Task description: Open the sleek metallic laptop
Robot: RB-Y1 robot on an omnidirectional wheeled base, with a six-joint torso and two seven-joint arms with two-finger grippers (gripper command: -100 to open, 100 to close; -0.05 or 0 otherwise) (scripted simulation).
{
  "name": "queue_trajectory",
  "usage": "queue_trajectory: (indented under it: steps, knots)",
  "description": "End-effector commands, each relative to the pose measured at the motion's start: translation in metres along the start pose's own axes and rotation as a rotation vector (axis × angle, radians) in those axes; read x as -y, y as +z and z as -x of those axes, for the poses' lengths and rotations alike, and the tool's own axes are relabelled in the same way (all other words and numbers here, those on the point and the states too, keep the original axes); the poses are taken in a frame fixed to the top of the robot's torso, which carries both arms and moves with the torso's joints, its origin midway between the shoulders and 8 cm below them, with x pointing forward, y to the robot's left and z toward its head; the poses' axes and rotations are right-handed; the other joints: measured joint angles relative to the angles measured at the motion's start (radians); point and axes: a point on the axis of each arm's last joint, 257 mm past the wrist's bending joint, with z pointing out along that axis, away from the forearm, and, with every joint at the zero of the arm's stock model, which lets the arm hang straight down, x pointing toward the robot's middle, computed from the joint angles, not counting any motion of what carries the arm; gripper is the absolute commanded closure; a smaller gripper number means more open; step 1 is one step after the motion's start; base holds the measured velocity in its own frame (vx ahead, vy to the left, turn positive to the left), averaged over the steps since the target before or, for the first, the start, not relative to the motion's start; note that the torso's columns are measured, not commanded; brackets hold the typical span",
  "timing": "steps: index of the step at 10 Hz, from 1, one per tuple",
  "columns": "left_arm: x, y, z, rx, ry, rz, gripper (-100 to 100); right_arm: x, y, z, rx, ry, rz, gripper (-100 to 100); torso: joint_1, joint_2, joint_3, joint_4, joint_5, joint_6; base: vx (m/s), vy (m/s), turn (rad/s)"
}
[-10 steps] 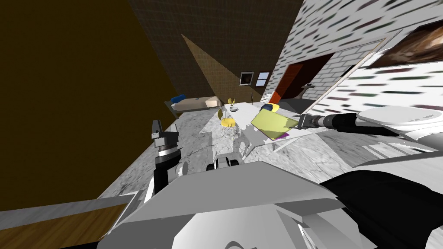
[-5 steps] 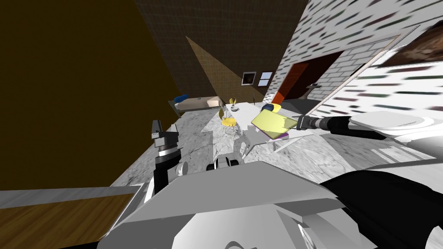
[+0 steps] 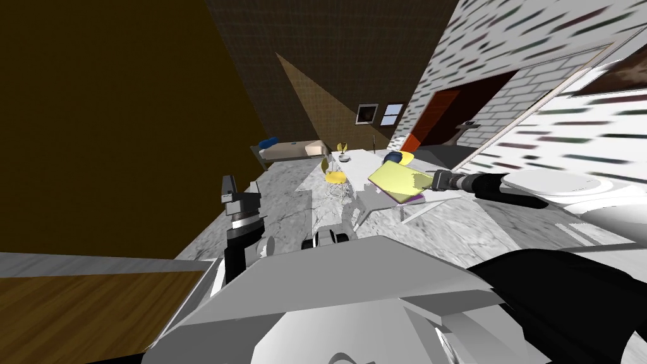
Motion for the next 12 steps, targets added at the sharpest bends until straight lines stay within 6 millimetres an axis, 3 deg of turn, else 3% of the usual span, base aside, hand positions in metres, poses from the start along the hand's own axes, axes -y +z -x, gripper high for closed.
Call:
queue_trajectory:
  steps: [1,12]
  knots:
    - [0.000,0.000,0.000,0.000,0.000,0.000,0,-0.002,0.004,-0.002,-0.024,-0.062,-0.030,-100,0.000,-0.001,-0.001,0.000,0.000,0.000,-0.072,-0.019,0.083]
    - [0.000,0.000,0.000,0.000,0.000,0.000,0,-0.007,0.016,-0.004,-0.122,-0.283,-0.138,-100,0.000,-0.001,-0.001,0.000,0.000,0.000,-0.066,-0.013,0.065]
